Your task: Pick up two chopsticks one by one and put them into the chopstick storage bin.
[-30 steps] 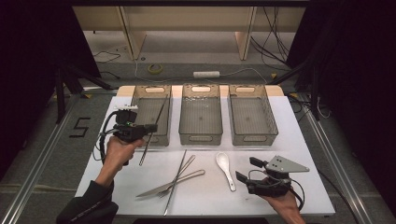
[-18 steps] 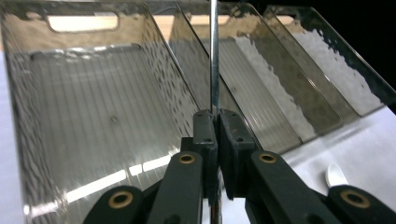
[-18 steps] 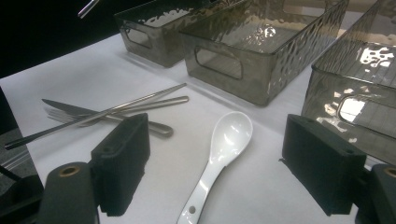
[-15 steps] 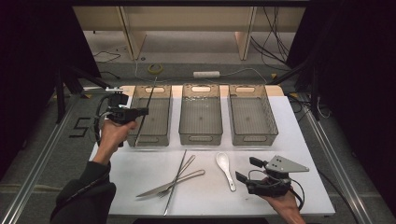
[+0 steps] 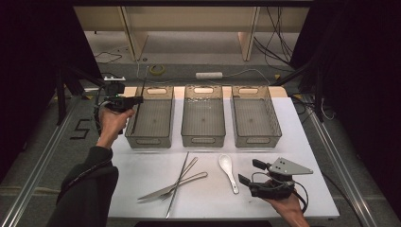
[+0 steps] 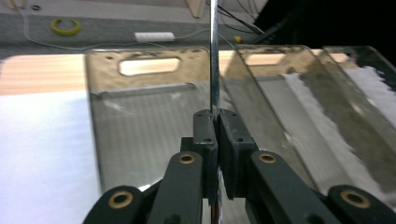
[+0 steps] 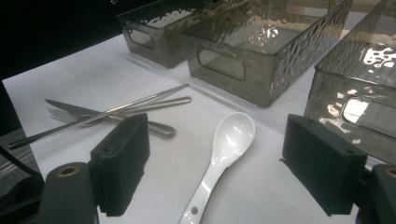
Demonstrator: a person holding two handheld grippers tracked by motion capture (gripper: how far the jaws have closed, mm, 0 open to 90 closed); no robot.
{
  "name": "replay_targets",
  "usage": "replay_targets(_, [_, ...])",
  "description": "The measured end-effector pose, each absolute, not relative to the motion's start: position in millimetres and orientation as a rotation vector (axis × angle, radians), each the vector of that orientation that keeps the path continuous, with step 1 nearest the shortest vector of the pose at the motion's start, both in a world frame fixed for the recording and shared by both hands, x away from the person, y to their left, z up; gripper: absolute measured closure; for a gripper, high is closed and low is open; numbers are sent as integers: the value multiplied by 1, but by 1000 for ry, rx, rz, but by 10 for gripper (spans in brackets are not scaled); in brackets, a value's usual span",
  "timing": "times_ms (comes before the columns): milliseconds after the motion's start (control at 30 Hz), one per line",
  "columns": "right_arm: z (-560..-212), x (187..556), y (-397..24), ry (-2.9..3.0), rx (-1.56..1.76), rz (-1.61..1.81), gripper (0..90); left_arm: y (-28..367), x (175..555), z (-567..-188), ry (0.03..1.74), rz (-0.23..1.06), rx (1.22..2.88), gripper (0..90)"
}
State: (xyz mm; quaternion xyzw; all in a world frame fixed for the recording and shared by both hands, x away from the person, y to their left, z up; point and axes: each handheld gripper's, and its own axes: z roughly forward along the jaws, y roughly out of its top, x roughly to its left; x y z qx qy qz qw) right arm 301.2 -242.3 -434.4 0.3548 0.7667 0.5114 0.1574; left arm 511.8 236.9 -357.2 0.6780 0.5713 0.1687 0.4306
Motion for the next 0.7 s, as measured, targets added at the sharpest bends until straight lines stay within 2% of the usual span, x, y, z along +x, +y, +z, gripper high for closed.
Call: replay_targets(700, [-434,301,-242,2202,1004,1468,241,235,525,-392,1441,505,1684,850])
